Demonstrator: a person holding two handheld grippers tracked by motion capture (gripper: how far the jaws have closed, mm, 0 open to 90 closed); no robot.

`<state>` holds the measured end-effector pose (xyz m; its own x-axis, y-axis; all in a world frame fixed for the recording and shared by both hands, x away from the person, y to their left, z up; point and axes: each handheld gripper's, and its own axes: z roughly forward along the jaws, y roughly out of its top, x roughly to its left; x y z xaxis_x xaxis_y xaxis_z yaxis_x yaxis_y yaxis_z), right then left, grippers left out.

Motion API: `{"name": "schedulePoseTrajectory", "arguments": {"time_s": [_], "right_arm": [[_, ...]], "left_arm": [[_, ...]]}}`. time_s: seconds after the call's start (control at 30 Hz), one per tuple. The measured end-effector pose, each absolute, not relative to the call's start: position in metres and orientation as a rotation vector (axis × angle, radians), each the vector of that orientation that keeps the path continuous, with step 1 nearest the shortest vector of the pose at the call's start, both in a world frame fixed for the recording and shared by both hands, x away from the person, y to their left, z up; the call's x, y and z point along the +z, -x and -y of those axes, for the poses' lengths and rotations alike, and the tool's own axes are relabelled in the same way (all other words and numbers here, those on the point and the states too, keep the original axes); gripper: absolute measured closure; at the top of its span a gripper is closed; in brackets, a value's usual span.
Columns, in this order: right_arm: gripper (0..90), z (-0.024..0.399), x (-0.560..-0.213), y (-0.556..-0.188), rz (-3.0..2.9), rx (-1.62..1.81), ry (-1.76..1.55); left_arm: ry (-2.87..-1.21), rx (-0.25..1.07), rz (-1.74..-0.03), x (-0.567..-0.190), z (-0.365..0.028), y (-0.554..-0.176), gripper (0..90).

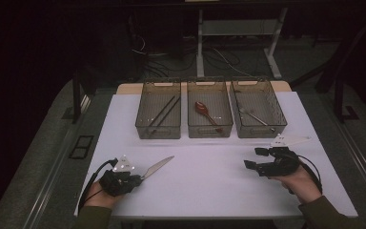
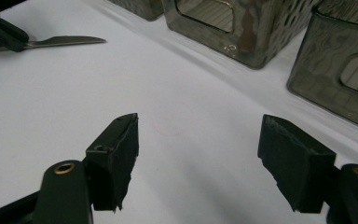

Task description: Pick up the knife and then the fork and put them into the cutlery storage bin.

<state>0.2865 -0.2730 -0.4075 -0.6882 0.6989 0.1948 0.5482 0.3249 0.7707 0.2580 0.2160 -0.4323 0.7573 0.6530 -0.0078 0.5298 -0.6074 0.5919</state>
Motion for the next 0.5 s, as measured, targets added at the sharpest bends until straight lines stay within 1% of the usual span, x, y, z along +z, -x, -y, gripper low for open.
{"name": "schedulePoseTrajectory", "arguments": {"time_s": [0.23, 0.3, 0.5], "right_arm": [[29.4, 0.267, -0.406, -0.285, -2.419, 1.39, -1.159], [30.9, 0.263, -0.406, -0.284, -2.427, 1.43, -1.162], [32.8, 0.238, -0.4, -0.281, -2.449, 1.518, -1.114]], "left_arm": [[-2.257, 0.306, -0.798, -0.415, -0.198, -0.255, 79.4], [-2.227, 0.302, -0.766, -0.41, -0.191, -0.256, 79.4], [-2.18, 0.278, -0.68, -0.397, -0.159, -0.264, 79.4]]}}
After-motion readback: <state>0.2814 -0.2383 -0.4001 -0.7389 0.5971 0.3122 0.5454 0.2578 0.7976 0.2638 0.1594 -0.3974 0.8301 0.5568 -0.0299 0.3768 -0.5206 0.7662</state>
